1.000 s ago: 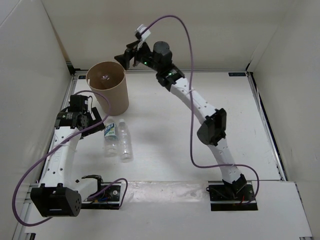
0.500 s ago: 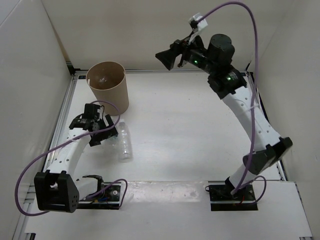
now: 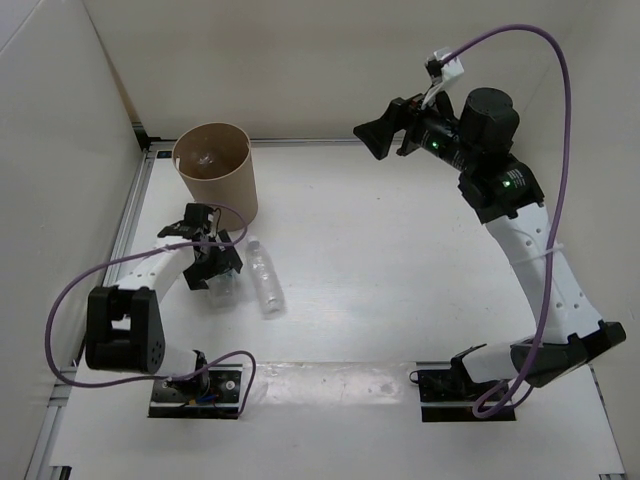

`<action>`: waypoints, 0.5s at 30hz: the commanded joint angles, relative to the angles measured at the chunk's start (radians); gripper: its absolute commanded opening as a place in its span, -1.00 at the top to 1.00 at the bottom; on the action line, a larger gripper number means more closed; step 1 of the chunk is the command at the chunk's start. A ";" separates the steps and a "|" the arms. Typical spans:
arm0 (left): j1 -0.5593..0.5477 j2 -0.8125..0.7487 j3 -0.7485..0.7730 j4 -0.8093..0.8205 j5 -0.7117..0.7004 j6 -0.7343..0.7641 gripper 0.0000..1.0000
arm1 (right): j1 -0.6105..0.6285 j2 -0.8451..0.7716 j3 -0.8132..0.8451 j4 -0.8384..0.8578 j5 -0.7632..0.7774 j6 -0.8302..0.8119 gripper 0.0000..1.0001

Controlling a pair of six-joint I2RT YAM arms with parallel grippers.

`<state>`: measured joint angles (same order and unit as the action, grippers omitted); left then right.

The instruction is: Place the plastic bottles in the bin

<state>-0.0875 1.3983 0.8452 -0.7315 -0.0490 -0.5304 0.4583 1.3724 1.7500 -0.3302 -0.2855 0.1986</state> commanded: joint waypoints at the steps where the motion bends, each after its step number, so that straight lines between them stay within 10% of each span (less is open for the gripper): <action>1: -0.003 0.042 0.061 0.014 -0.020 -0.016 -1.00 | -0.017 -0.024 -0.009 -0.003 0.013 -0.008 -0.81; 15: -0.035 0.042 0.088 -0.069 -0.005 -0.029 -0.36 | -0.053 -0.002 -0.018 0.025 -0.006 0.024 -0.81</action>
<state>-0.1005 1.5127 0.9131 -0.7868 -0.0544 -0.5552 0.4068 1.3735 1.7470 -0.3412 -0.2882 0.2077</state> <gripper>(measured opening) 0.772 0.904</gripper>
